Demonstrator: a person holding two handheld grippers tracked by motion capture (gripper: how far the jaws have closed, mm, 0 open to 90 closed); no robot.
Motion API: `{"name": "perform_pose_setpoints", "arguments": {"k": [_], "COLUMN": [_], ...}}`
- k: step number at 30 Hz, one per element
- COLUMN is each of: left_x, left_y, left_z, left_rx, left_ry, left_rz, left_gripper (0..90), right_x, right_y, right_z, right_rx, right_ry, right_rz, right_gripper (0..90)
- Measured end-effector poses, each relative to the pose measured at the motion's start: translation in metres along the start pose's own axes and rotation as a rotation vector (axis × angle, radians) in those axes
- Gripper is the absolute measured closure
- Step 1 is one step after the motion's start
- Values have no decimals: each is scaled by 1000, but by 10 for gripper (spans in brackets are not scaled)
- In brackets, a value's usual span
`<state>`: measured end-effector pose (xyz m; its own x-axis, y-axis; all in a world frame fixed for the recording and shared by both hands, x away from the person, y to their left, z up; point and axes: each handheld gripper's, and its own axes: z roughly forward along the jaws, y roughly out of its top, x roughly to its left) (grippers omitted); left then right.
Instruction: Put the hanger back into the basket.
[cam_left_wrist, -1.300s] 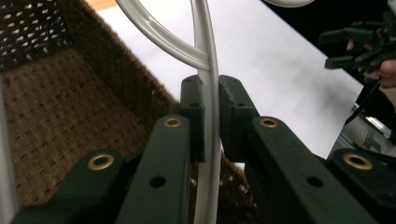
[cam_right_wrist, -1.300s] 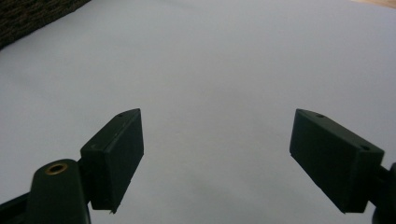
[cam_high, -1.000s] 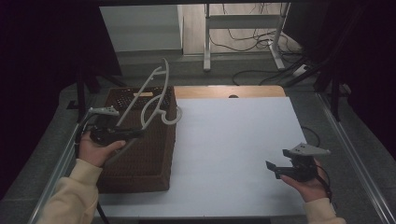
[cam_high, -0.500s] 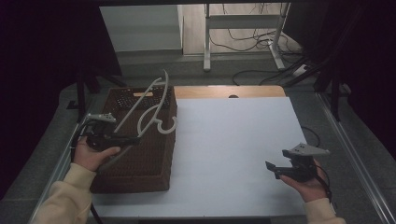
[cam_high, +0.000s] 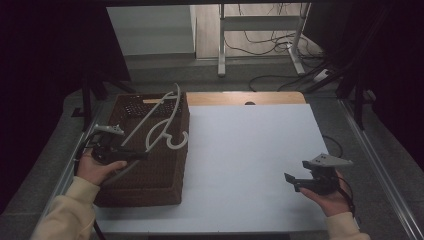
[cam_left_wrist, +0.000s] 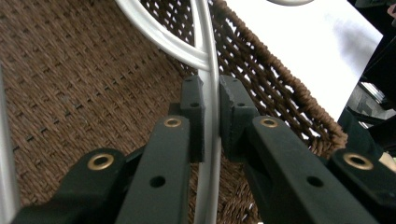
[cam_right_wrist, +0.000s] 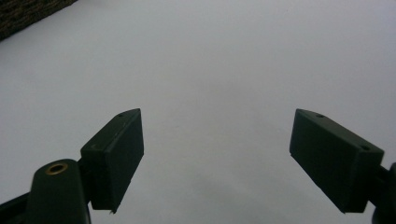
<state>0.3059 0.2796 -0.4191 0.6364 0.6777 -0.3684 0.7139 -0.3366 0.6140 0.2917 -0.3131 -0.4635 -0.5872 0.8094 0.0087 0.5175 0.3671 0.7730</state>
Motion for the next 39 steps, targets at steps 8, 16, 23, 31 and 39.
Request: {"name": "perform_pose_setpoints", "arguments": {"k": [8,16,23,31,39], "left_x": [3,5,8,10,20], "left_y": [-4,-5,-6,-8,-8], "left_z": [2,3,2,4,2], "left_rx": [29,51,59,70,30], "left_ry": [-8,-22,-38,-40,17], "left_rz": [14,33,33,28,6], "left_gripper": [816,815,815,815,588], "right_x": [0,0,0,0,0], "right_y": [0,0,0,0,0], "right_z": [0,0,0,1,1], "right_rx": [4,6,7,8,8], "right_ry": [-2,-2,-3,-2,-1], "right_rz": [-1,-3,-4,-4,-4], "right_gripper": [176,176,176,176,175]}}
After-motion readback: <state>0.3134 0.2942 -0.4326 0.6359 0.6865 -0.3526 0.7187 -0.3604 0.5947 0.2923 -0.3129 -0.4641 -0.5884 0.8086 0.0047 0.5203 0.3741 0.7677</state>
